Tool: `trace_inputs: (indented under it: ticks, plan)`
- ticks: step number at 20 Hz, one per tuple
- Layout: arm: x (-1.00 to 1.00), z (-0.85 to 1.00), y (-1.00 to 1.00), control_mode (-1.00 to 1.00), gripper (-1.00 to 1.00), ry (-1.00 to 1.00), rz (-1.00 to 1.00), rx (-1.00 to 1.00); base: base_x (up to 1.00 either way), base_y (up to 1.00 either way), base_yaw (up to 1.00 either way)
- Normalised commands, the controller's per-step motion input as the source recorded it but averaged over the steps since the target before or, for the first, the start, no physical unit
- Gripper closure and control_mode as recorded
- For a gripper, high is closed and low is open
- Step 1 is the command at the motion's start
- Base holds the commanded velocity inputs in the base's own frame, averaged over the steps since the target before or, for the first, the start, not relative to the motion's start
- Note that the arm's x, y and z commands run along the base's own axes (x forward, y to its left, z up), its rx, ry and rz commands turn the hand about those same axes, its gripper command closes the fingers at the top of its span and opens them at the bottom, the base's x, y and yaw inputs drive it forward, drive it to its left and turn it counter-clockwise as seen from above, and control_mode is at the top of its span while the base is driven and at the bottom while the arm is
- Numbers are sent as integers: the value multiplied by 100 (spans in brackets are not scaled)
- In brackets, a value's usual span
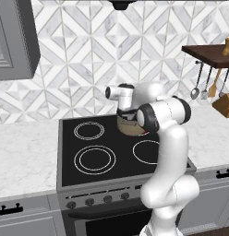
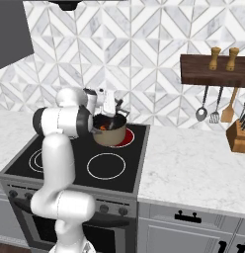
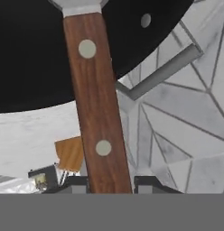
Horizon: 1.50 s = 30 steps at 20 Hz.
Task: Put the avocado and carrot in the pot. Retrieve the spatula and lightly stir the vegetables in the pot.
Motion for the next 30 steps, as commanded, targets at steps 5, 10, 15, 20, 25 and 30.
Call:
trace_inputs:
  ticks: [5, 10, 15, 20, 25, 30]
  plan:
    - [0, 22, -29, -100, 100, -17, -7, -9, 0, 0, 0]
    - [-14, 0, -3, -100, 100, -5, -20, -14, 0, 0, 0]
    - [-29, 23, 0, -100, 100, 0, -27, -5, 0, 0, 0]
    - [-53, 61, 2, -100, 100, 5, -11, 0, 0, 0, 0]
    - [-36, 14, 16, -100, 100, 21, 0, 0, 0, 0, 0]
    - [-17, -31, 0, -100, 100, 13, 0, -2, 0, 0, 0]
